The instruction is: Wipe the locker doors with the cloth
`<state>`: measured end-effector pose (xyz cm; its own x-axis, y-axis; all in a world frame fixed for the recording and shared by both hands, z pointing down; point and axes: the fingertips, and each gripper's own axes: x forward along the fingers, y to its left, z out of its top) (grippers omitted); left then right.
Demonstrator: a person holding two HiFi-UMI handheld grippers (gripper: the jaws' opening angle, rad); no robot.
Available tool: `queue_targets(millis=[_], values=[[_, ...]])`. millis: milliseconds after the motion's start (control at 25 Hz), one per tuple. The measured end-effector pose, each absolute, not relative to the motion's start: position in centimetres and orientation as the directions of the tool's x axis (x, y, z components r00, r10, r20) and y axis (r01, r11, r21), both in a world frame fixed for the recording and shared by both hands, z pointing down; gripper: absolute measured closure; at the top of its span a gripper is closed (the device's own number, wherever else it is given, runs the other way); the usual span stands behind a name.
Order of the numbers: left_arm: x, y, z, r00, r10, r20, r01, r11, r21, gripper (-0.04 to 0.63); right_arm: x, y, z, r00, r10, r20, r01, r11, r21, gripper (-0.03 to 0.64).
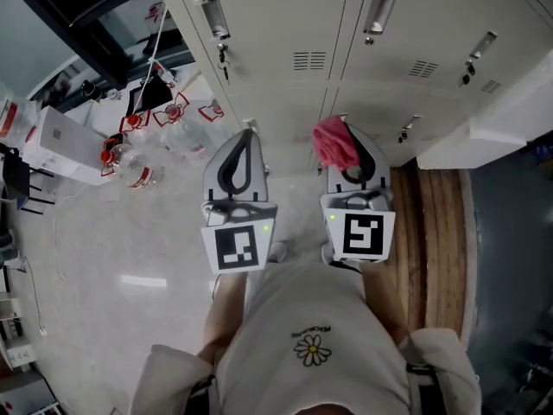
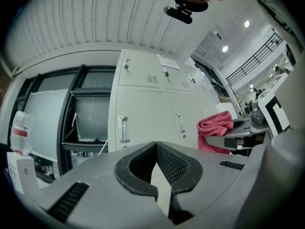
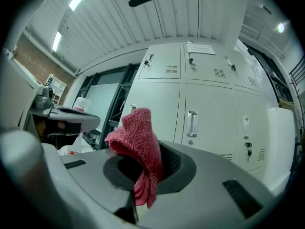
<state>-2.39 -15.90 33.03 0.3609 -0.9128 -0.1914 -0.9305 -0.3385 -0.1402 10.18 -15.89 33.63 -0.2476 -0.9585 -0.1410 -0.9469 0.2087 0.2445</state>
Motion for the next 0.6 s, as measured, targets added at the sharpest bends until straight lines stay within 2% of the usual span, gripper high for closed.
queue_targets(millis=[600], values=[[-2.43, -15.56, 32.5, 0.344, -0.918, -0.197, -0.937, -0.32, -0.141, 0.578, 10.69, -15.56, 33.6, -0.254, -0.955, -0.152, -0.955, 0.222, 0.198, 0.588]])
